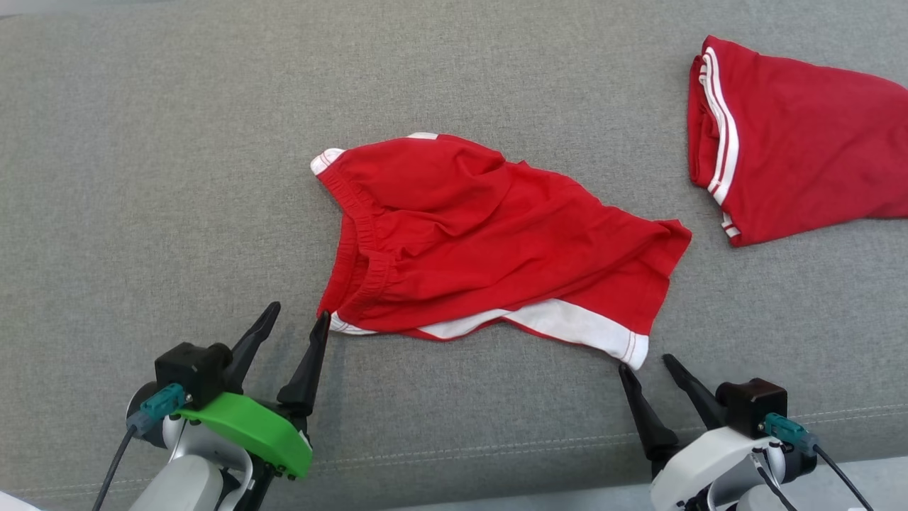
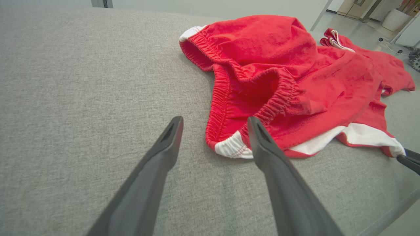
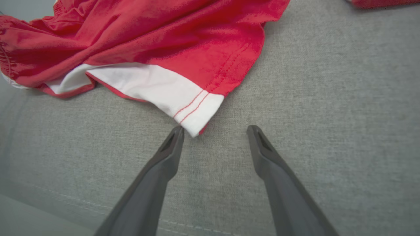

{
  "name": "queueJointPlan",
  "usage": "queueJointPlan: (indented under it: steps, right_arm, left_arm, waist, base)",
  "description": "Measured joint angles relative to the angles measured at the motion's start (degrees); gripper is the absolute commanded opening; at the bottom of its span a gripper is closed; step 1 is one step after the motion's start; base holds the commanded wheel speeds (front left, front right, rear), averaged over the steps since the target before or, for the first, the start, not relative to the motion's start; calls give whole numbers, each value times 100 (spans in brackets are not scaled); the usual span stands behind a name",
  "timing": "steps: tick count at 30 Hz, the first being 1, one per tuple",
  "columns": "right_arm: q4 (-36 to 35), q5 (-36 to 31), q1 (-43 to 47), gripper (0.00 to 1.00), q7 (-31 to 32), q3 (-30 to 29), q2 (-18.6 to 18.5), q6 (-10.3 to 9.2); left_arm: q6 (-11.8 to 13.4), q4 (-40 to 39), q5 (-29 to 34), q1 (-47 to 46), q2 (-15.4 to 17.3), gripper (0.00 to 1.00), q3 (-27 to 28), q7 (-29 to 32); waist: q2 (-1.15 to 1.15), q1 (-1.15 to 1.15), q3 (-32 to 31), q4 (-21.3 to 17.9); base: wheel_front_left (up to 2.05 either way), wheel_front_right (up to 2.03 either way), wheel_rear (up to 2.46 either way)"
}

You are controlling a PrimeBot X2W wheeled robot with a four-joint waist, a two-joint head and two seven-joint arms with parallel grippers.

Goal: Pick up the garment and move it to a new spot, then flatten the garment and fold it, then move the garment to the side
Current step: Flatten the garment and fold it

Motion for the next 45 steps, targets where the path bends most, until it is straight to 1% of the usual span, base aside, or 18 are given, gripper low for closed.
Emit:
queueJointPlan:
  steps: [5, 7, 8, 9, 11, 12, 13, 14, 15, 20, 23, 25, 26, 27, 28, 30, 31, 45]
  right_arm:
    - [152, 0, -174, 100, -9, 98, 36, 4]
    - [212, -10, -216, 96, -26, 141, 36, 31]
    - [244, -15, -246, 89, -54, 167, 36, 43]
    - [271, -19, -276, 89, -57, 196, 37, 43]
    - [327, -24, -323, 78, -59, 235, 43, 44]
    - [354, -24, -345, 74, -62, 246, 45, 44]
    - [379, -24, -368, 65, -79, 253, 45, 45]
    - [402, -24, -387, 54, -94, 259, 48, 46]
    - [431, -24, -400, 48, -104, 266, 49, 46]
    - [557, -24, -448, 47, -138, 288, 58, 51]
    - [625, -24, -477, 50, -153, 296, 74, 52]
    - [650, -24, -484, 46, -154, 304, 79, 62]
    - [659, -24, -485, 40, -154, 305, 80, 67]
    - [671, -24, -485, 18, -154, 307, 80, 67]
    - [682, -24, -485, 7, -159, 308, 82, 68]
    - [701, -24, -485, 0, -160, 311, 87, 71]
    - [704, -24, -485, 0, -160, 312, 90, 94]
    - [784, -24, -549, 0, -210, 339, 131, 99]
  left_arm:
    - [-16, 199, -1, -110, -74, 100, -23, 0]
    - [-56, 270, -1, -153, -127, 100, -66, 0]
    - [-58, 303, -1, -170, -147, 100, -87, 0]
    - [-59, 331, -1, -185, -160, 100, -100, 0]
    - [-97, 385, -1, -234, -170, 100, -107, 0]
    - [-100, 414, -1, -264, -177, 100, -109, -1]
    - [-103, 446, -1, -286, -188, 100, -109, -1]
    - [-108, 479, -1, -299, -197, 100, -110, -1]
    - [-109, 506, -1, -305, -204, 100, -113, -1]
    - [-151, 667, -1, -350, -268, 100, -126, -3]
    - [-152, 728, -1, -350, -279, 100, -126, -5]
    - [-156, 776, -2, -350, -283, 100, -126, -9]
    - [-157, 797, -3, -350, -285, 100, -127, -9]
    - [-157, 816, -3, -350, -287, 100, -130, -9]
    - [-159, 839, -10, -350, -288, 100, -137, -9]
    - [-196, 868, -11, -350, -288, 100, -160, -10]
    - [-202, 876, -24, -350, -290, 100, -174, -10]
    - [-264, 977, -44, -362, -269, 100, -387, -8]
  waist:
    - [0, 0, 21, 5]
    - [0, 0, 30, 14]
    - [0, 0, 34, 19]
    - [0, 0, 38, 24]
    - [0, 0, 44, 34]
    - [0, 0, 46, 39]
    - [0, 0, 46, 43]
    - [0, 0, 44, 47]
    - [0, 0, 41, 50]
    - [0, 0, 11, 58]
    - [0, 0, -30, 55]
    - [0, 0, -52, 50]
    - [0, 0, -59, 46]
    - [0, 0, -65, 42]
    - [0, 0, -69, 38]
    - [0, 0, -77, 30]
    - [0, 0, -80, 25]
    - [0, 0, -25, -60]
  base:
    - [0, 0, 0]
    - [0, 0, 0]
    - [0, 0, 0]
    - [0, 0, 0]
    - [0, 0, 0]
    - [0, 0, 0]
    - [0, 0, 0]
    - [0, 0, 0]
    - [0, 0, 0]
    - [0, 0, 0]
    - [0, 0, 0]
    - [0, 0, 0]
    - [0, 0, 0]
    - [0, 0, 0]
    - [0, 0, 0]
    - [0, 0, 0]
    - [0, 0, 0]
    - [0, 0, 0]
